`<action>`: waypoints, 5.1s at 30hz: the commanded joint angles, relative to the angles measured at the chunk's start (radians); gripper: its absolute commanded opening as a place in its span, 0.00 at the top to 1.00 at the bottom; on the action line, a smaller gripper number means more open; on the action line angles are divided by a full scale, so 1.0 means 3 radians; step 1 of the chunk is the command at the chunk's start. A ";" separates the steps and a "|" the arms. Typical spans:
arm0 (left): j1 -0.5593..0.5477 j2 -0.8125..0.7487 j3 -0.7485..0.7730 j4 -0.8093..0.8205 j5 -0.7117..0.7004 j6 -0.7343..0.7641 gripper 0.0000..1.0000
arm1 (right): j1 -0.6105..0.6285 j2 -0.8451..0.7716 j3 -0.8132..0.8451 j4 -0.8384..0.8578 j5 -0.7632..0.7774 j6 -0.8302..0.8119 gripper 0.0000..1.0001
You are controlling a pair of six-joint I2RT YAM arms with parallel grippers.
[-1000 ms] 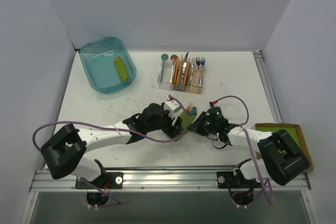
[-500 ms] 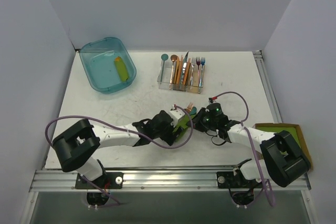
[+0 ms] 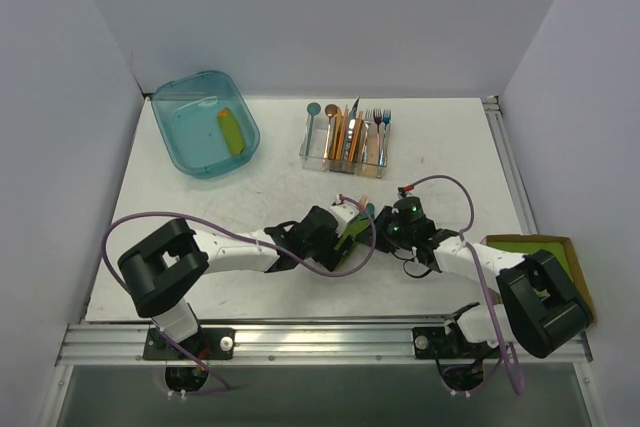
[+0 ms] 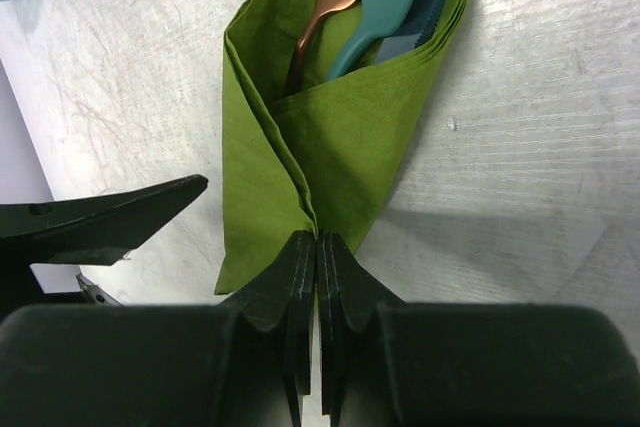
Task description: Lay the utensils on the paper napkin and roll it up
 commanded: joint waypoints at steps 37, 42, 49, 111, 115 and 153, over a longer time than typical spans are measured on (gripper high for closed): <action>0.0035 0.0299 0.0071 -0.0093 0.0184 -0.0117 0.19 | -0.0046 -0.0615 -0.0382 -0.0379 0.0284 0.0064 1.00; 0.0035 0.0152 0.0036 -0.0042 0.0439 -0.0056 0.19 | -0.0051 -0.0488 -0.0428 -0.0256 0.0330 0.0059 1.00; 0.0040 -0.0211 0.0046 -0.0149 0.0771 0.0000 0.19 | -0.0046 -0.0370 -0.0484 -0.0148 0.0346 0.0074 1.00; 0.0279 -0.0620 0.0220 -0.0037 0.0015 -0.0117 0.06 | -0.0046 -0.0590 -0.0423 -0.0481 0.0402 -0.0192 1.00; 0.0713 -0.0784 -0.0045 0.0244 0.0198 -0.0505 0.06 | -0.0046 -0.0626 -0.0428 -0.0511 0.0407 -0.0197 1.00; 0.0306 0.1618 0.2592 -0.1310 0.0782 -0.0020 0.06 | -0.0051 -0.0764 -0.0510 -0.0552 0.0438 -0.0161 1.00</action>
